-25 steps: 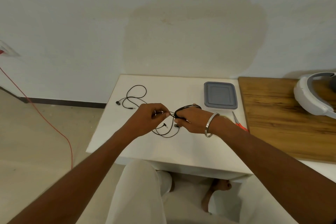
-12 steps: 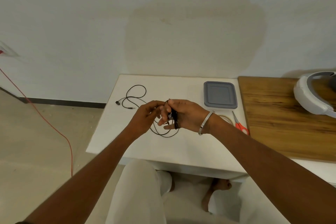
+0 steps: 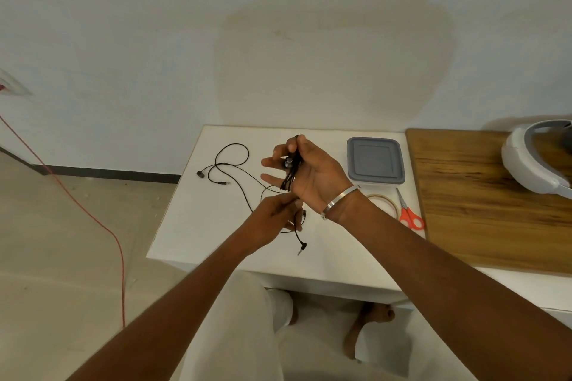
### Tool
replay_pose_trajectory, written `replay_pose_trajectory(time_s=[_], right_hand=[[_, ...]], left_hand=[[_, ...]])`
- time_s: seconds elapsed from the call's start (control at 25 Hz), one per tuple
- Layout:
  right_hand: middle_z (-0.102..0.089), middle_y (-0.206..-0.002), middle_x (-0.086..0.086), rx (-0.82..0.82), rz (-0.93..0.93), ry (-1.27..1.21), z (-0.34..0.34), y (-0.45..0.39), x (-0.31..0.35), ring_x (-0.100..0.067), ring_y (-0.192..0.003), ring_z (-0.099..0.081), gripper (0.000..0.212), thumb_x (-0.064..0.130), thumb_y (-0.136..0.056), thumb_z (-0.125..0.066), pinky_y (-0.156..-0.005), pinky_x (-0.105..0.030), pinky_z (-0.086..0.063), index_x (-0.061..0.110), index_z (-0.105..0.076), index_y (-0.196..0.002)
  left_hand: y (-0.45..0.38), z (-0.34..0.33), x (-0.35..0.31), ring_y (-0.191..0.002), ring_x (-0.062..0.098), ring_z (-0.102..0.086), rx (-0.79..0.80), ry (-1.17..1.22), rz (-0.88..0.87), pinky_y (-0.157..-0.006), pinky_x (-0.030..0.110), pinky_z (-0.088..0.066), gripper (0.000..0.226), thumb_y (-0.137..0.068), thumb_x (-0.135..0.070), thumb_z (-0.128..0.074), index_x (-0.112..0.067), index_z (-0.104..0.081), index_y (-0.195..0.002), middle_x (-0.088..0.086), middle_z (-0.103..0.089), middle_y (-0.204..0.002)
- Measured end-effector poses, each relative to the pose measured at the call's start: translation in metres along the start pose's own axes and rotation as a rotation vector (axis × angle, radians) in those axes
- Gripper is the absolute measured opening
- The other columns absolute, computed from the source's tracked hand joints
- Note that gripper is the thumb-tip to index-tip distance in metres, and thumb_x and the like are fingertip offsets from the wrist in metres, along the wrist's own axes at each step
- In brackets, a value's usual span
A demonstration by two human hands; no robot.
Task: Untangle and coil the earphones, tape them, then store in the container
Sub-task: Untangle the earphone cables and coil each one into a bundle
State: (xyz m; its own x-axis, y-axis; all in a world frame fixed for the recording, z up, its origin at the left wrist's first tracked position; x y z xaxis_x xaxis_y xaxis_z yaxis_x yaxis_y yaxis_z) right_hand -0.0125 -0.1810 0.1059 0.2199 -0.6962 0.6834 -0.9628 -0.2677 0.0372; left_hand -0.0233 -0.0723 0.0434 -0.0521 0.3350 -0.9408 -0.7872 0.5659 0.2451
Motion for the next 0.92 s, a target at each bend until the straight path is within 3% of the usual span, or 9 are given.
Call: replay_pose_trajectory(time_s=[0.16, 0.32, 0.44, 0.64, 0.76, 0.92], right_hand=[[-0.069, -0.090, -0.002, -0.117, 0.067, 0.253, 0.013, -0.001, 0.001, -0.029, -0.108, -0.063, 0.033, 0.030, -0.101, -0.033, -0.102, -0.054, -0.033, 0.019, -0.050, -0.075], [-0.070, -0.094, -0.003, -0.210, 0.176, 0.598, 0.026, 0.000, 0.003, -0.018, -0.101, -0.066, 0.033, 0.025, -0.102, -0.032, -0.089, -0.029, -0.044, 0.016, -0.053, -0.078], [-0.070, -0.096, 0.003, -0.133, 0.183, 1.048, 0.031, 0.002, 0.003, -0.007, -0.094, -0.063, 0.030, 0.022, -0.102, -0.034, -0.084, -0.018, -0.047, 0.019, -0.055, -0.081], [-0.066, -0.086, 0.001, 0.043, 0.094, 1.593, 0.051, 0.005, -0.009, -0.015, -0.082, -0.061, 0.030, 0.025, -0.099, -0.038, -0.081, -0.031, -0.050, 0.010, -0.060, -0.085], [-0.053, -0.072, 0.001, 0.142, -0.012, 1.751, 0.055, 0.009, -0.016, -0.015, -0.066, -0.049, 0.030, 0.026, -0.100, -0.036, -0.070, -0.033, -0.045, 0.012, -0.049, -0.077], [-0.047, -0.071, 0.003, 0.265, -0.133, 1.840, 0.052, 0.016, -0.023, -0.016, -0.065, -0.046, 0.027, 0.028, -0.100, -0.035, -0.067, -0.032, -0.042, 0.015, -0.043, -0.079]], left_hand=[[0.006, -0.005, -0.003, -0.067, 0.016, -0.060, 0.037, 0.042, 0.012, -0.072, 0.026, -0.055, 0.027, -0.102, -0.023, -0.041, -0.028, -0.065, -0.091, 0.004, -0.057, -0.074], [0.010, -0.005, 0.001, -0.060, 0.011, -0.054, 0.104, -0.016, 0.073, -0.063, 0.024, -0.053, 0.029, -0.102, -0.022, -0.042, -0.017, -0.063, -0.122, 0.001, -0.051, -0.073], [0.012, 0.000, 0.001, -0.056, 0.009, -0.050, 0.114, -0.086, 0.089, -0.058, 0.023, -0.050, 0.030, -0.102, -0.018, -0.042, -0.014, -0.062, -0.125, 0.000, -0.051, -0.070], [0.017, 0.013, -0.002, -0.061, 0.016, -0.053, 0.088, -0.014, 0.110, -0.059, 0.028, -0.051, 0.024, -0.099, -0.018, -0.051, -0.018, -0.068, -0.115, 0.000, -0.065, -0.073], [0.018, 0.021, -0.001, -0.060, 0.016, -0.058, 0.013, 0.028, 0.129, -0.063, 0.029, -0.054, 0.020, -0.096, -0.020, -0.057, -0.014, -0.070, -0.109, 0.004, -0.071, -0.079], [0.018, 0.023, 0.005, -0.062, 0.019, -0.063, -0.110, 0.090, 0.170, -0.071, 0.037, -0.058, 0.017, -0.090, -0.018, -0.065, -0.005, -0.068, -0.102, 0.011, -0.074, -0.081]])
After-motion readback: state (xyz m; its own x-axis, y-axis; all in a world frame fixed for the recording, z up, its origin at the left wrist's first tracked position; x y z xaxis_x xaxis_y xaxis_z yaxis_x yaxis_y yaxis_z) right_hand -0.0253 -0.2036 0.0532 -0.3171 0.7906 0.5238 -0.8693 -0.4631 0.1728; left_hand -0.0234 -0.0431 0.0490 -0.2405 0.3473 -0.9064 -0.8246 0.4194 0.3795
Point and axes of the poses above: each hand's wrist, its own y-axis away from the middle knuckle, its own z-axis out of the back of the hand, x = y × z, the point moved 3 cm from there along -y, towards the middle knuckle
